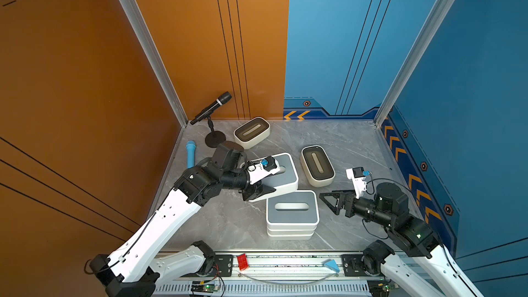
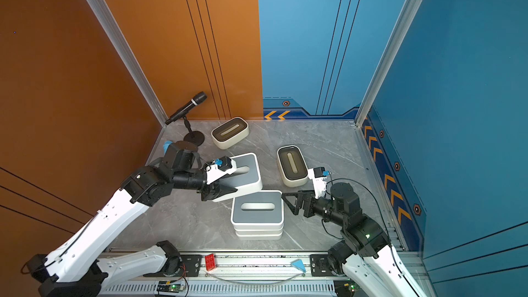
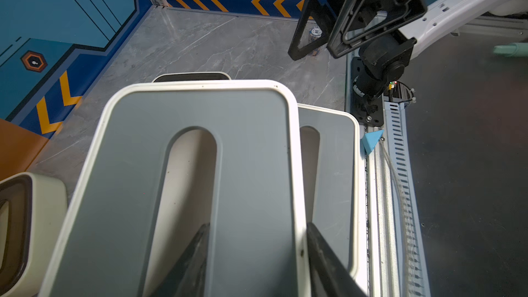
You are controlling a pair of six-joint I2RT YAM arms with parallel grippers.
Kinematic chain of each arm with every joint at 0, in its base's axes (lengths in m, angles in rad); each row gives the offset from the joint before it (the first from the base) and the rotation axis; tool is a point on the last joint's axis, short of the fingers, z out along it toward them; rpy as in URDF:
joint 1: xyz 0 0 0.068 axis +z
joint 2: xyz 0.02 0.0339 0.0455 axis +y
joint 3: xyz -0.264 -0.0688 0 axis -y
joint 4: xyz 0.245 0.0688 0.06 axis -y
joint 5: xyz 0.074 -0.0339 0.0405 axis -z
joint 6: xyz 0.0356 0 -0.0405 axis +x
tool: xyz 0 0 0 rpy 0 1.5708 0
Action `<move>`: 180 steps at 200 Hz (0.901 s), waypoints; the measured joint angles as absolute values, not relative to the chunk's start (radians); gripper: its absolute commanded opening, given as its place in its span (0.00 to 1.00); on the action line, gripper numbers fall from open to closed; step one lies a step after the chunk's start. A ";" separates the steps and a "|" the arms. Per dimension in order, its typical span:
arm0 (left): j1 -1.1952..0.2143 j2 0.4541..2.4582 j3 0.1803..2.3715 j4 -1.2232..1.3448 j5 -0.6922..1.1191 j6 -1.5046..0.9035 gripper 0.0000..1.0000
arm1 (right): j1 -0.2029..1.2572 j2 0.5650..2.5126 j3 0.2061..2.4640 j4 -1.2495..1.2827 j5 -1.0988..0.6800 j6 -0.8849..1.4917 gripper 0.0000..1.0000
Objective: Stack the tissue boxes
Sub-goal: Place the tissue box at the tissue box.
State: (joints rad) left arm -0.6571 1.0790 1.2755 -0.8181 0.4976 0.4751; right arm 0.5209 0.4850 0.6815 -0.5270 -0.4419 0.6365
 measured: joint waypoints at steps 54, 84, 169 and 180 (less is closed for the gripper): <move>-0.733 1.091 1.279 -0.821 0.459 0.475 0.28 | 0.522 0.400 0.668 -0.584 -0.457 0.637 1.00; -0.783 1.097 1.279 -0.818 0.425 0.473 0.28 | 0.522 0.385 0.659 -0.616 -0.473 0.638 1.00; -0.877 1.109 1.277 -0.773 0.393 0.456 0.28 | 0.522 0.339 0.621 -0.629 -0.552 0.731 1.00; -0.888 1.117 1.277 -0.772 0.389 0.454 0.28 | 0.522 0.326 0.614 -0.629 -0.555 0.742 1.00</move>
State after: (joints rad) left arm -0.8883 1.1172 1.2766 -0.7723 0.3889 0.4541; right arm 0.5220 0.3264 0.6144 -0.6289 -0.5549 0.7422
